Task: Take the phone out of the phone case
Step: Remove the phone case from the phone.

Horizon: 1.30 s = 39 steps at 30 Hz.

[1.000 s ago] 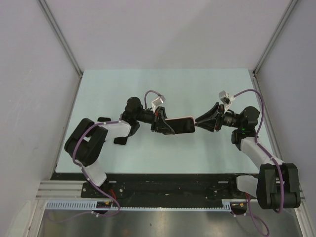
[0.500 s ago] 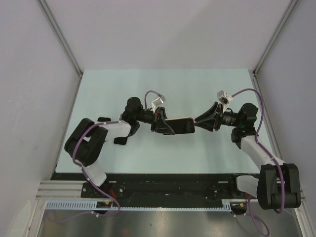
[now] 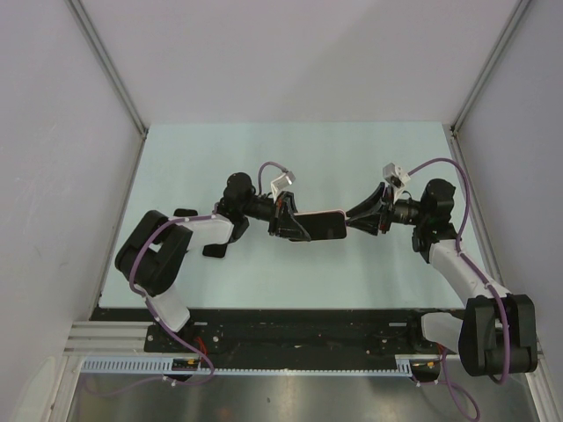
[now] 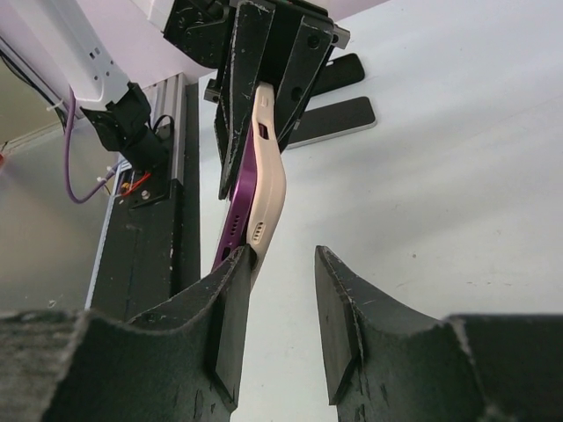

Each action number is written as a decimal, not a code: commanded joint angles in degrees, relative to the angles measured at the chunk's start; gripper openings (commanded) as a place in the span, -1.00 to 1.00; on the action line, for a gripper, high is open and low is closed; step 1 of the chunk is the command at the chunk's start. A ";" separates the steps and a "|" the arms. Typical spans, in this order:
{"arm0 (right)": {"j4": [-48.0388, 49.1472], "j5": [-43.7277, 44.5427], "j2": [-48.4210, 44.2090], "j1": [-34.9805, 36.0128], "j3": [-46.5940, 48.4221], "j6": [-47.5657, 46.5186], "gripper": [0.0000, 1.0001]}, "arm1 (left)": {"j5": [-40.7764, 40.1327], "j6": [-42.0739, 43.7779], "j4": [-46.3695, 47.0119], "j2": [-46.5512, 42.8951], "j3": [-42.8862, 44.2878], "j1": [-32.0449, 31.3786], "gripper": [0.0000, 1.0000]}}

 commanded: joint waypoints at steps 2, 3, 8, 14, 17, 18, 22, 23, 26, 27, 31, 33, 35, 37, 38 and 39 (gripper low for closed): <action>-3.39 -1.07 -0.61 1.15 1.51 -3.06 -0.20 | 1.47 0.19 5.37 -2.06 1.30 -0.81 -0.99; -3.13 -1.42 -0.61 1.33 1.42 -2.62 -0.18 | 1.56 0.28 5.37 -2.06 1.30 -0.90 -0.99; -0.76 -3.45 0.36 1.68 1.51 1.24 -0.14 | 1.21 0.46 5.28 -1.97 1.21 -0.99 -1.00; 0.56 -3.10 1.50 2.82 1.42 2.74 -0.11 | 0.33 0.46 5.37 -1.88 1.21 -0.99 -0.99; -0.32 -0.03 1.77 3.35 1.51 1.34 -0.11 | -0.02 0.46 5.37 -1.80 1.12 -0.99 -1.00; -0.58 0.85 1.85 3.26 1.42 0.81 -0.11 | -0.11 0.46 5.37 -1.80 1.12 -0.99 -0.99; -0.76 1.12 2.73 3.79 1.42 0.81 -0.11 | -0.72 0.28 5.37 -1.36 1.21 -0.99 -0.99; -0.84 1.04 2.91 3.96 1.42 0.64 -0.11 | -0.81 0.28 5.28 -1.36 1.21 -0.99 -0.99; -0.93 0.60 3.43 4.67 1.42 0.81 -0.11 | -1.08 0.37 5.37 -1.36 1.21 -0.99 -1.00; -1.02 0.51 3.70 5.02 1.42 0.72 -0.11 | -1.16 0.37 5.37 -1.44 1.12 -0.99 -1.00; -0.58 0.07 4.49 5.72 1.42 1.42 -0.11 | -1.17 0.54 5.37 -1.53 1.12 -0.99 -1.00; -0.49 -0.20 5.02 5.99 1.42 1.60 -0.11 | -1.17 0.54 5.37 -1.45 1.12 -0.99 -0.99; -0.23 -0.63 5.46 6.07 1.42 2.12 -0.11 | -1.25 0.63 5.28 -1.36 1.03 -0.99 -0.99; -0.05 -0.55 5.72 6.43 1.42 2.13 -0.12 | -1.43 0.72 5.37 -1.27 0.94 -0.99 -0.99; -0.05 -0.55 5.81 6.69 1.42 2.21 -0.11 | -1.52 0.63 5.28 -1.18 0.94 -0.99 -1.00; 0.03 -0.37 6.16 6.95 1.42 2.13 -0.11 | -1.60 0.72 5.36 -1.18 1.03 -0.99 -0.99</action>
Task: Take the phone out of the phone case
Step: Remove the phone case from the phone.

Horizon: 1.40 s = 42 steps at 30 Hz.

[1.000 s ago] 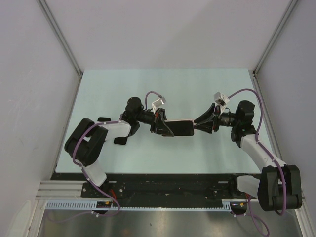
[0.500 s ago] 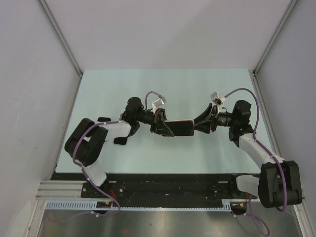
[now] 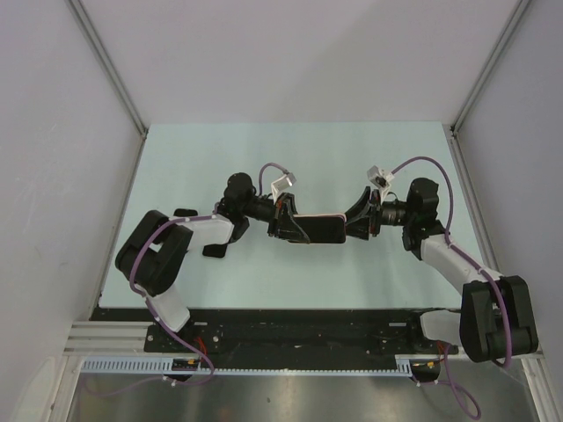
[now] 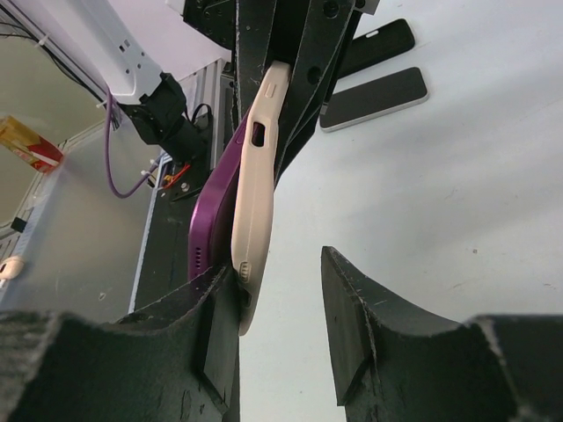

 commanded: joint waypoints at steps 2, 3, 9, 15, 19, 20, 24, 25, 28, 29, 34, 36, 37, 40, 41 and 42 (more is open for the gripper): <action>0.82 -0.11 1.61 2.21 1.07 -0.36 -0.11 | -3.20 0.76 5.56 -1.47 0.97 -0.88 -0.99; 0.73 0.07 1.88 2.39 1.16 -0.36 -0.11 | -3.29 0.76 5.56 -1.47 0.97 -0.88 -0.99; 2.05 1.03 2.58 3.18 1.07 0.69 -0.14 | -4.34 1.20 5.56 -1.64 0.70 -0.88 -0.99; 4.42 1.65 3.11 3.79 1.07 3.42 -0.28 | -6.01 1.73 5.47 -1.64 0.26 -0.88 -1.00; 4.25 1.13 3.90 4.50 1.16 3.42 -0.43 | -7.07 1.99 5.47 -1.29 0.00 -0.88 -1.00; 4.25 0.86 4.08 4.67 1.07 3.33 -0.45 | -7.24 2.08 5.47 -1.12 -0.09 -0.88 -1.00; 3.90 0.07 4.95 4.94 1.07 3.07 -0.52 | -7.68 2.17 5.47 -1.11 -0.09 -0.71 -1.00; 3.81 -0.28 5.13 4.85 1.07 3.06 -0.56 | -7.77 2.34 5.47 -1.12 -0.18 -0.62 -1.00; 3.55 -1.25 5.31 4.94 1.07 2.89 -0.66 | -8.30 2.17 5.47 -1.12 -0.26 -0.18 -0.99; 3.11 -1.42 5.40 5.02 1.07 2.63 -0.71 | -8.47 2.17 5.47 -1.12 -0.26 -0.09 -0.99; 2.67 -1.08 5.31 5.02 1.07 2.53 -1.00 | -9.35 2.17 5.47 -1.29 -0.44 0.53 -0.99; 2.84 -0.99 5.22 4.94 1.07 2.71 -1.00 | -9.18 2.26 5.47 -1.38 -0.44 0.61 -0.99; 2.93 -0.99 5.22 4.85 1.07 2.80 -1.00 | -9.00 2.08 5.47 -1.29 -0.27 0.61 -0.99; 3.54 -0.55 5.31 4.85 1.07 3.41 -1.00 | -8.21 1.73 5.47 -0.85 0.17 0.61 -0.95; 3.81 -0.37 5.40 4.85 1.16 4.03 -1.00 | -7.95 1.64 5.39 -0.59 0.26 0.61 -0.92; 4.16 -0.37 5.48 4.68 1.07 4.38 -1.00 | -7.60 1.55 5.39 -0.59 0.35 0.61 -0.88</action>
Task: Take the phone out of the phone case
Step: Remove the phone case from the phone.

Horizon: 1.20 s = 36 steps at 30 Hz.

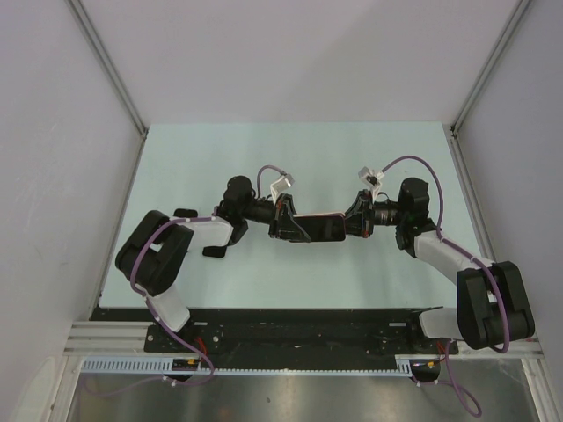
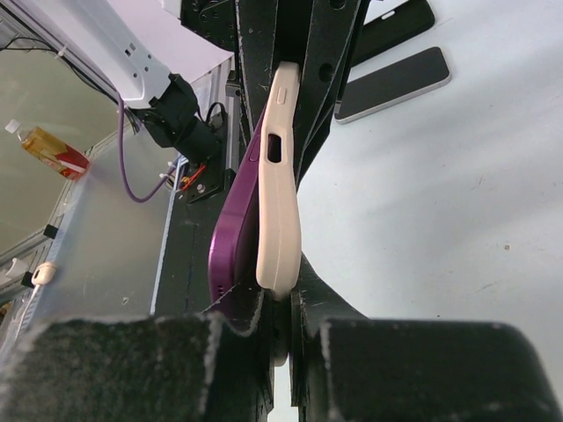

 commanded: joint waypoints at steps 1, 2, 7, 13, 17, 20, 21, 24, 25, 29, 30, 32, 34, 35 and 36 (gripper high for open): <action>1.45 -1.62 0.96 1.61 0.83 0.43 -1.00 | -3.22 -0.52 5.50 -0.57 2.30 0.22 -0.80; 1.54 -1.62 1.05 1.61 0.83 0.60 -1.00 | -3.05 -0.52 5.58 -0.56 2.30 0.22 -0.75; 1.54 -1.79 1.14 1.44 0.83 0.43 -1.00 | -2.08 -0.17 5.58 -0.83 2.30 0.22 -0.38; 1.19 -1.71 0.96 1.09 0.83 0.16 -1.00 | -1.29 0.01 5.58 -1.27 2.12 0.22 0.28; 1.10 -1.79 0.87 0.82 0.83 0.17 -1.00 | -1.11 0.18 5.58 -1.36 2.12 0.22 0.87; 1.02 -1.53 0.87 0.65 0.83 0.25 -1.00 | -1.55 1.32 5.58 -2.32 1.68 0.22 1.00; 1.10 -1.44 0.96 0.65 0.83 0.25 -1.00 | -1.90 2.19 5.58 -2.58 1.16 0.13 1.00; 0.84 -1.01 1.22 0.73 0.83 0.25 -1.00 | -3.04 3.78 5.58 -4.51 0.46 0.39 1.00; 0.58 -0.83 1.31 0.74 0.92 0.08 -1.00 | -3.31 4.22 5.50 -5.13 0.28 0.48 1.00; -5.65 0.49 2.01 0.65 2.93 -3.43 -1.00 | -6.03 9.38 0.35 -8.82 0.27 2.15 1.00; -7.14 1.10 2.45 0.65 3.29 -4.05 -1.00 | -8.56 11.93 -2.74 -10.57 0.97 2.94 1.00; -7.34 1.98 2.89 0.65 3.56 -3.62 -1.00 | -11.56 21.73 -13.89 -12.95 1.77 3.38 1.00; -7.33 2.69 3.24 0.74 3.82 -2.65 -1.00 | -16.22 26.97 -21.01 -15.67 2.65 3.30 0.99; -7.42 3.47 3.42 0.65 3.99 -2.39 -1.00 | -17.62 29.51 -22.44 -16.20 2.73 3.30 1.00; -7.60 3.91 3.59 0.56 4.08 -2.04 -1.00 | -19.55 30.67 -23.41 -17.43 2.91 3.38 1.00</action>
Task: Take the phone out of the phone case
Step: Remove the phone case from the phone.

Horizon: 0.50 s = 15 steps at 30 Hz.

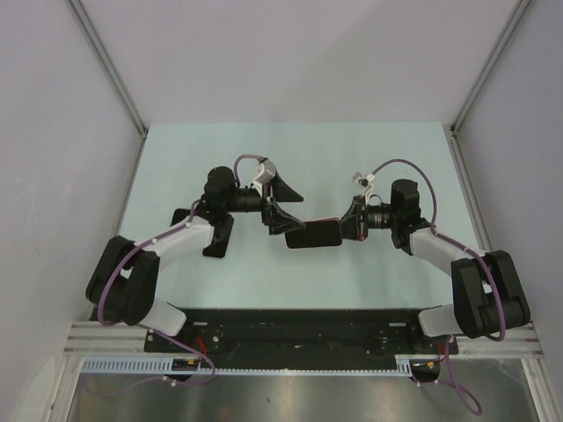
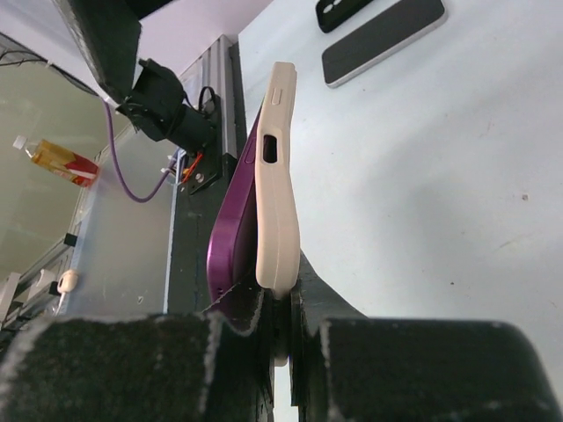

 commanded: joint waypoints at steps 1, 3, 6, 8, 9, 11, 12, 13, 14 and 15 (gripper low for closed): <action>-0.38 1.88 0.08 -0.29 3.58 0.26 -1.00 | -9.36 14.37 -12.95 -5.09 2.47 0.19 1.00; -1.17 2.76 0.34 -0.29 3.93 0.26 -1.00 | -10.33 16.57 -13.48 -5.62 2.47 0.11 1.00; -2.58 3.99 0.78 -0.29 4.46 0.35 -1.00 | -11.91 19.73 -15.06 -6.23 2.74 -0.59 1.00; -3.55 4.96 1.66 -0.29 4.90 0.52 -1.00 | -13.58 23.32 -16.90 -6.59 2.74 -1.47 1.00; -4.25 5.23 1.92 -0.29 5.08 0.61 -1.00 | -14.37 24.91 -17.69 -6.76 2.74 -2.78 1.00; -5.13 6.10 2.80 -0.12 5.78 1.05 -1.00 | -17.69 30.34 -20.59 -7.29 2.65 -5.41 1.00; -6.09 6.46 3.15 -0.03 6.13 0.88 -1.00 | -19.11 32.29 -21.56 -7.38 2.74 -6.56 1.00; -6.62 6.72 3.41 -0.12 6.57 0.88 -1.00 | -20.69 34.40 -23.48 -7.64 2.74 -7.71 1.00; -7.15 6.98 4.03 -0.03 6.66 0.88 -1.00 | -22.53 37.46 -24.29 -7.90 3.09 -9.46 1.00; -7.24 7.16 4.21 -0.12 6.75 0.96 -1.00 | -22.73 38.10 -24.64 -7.91 3.26 -9.82 1.00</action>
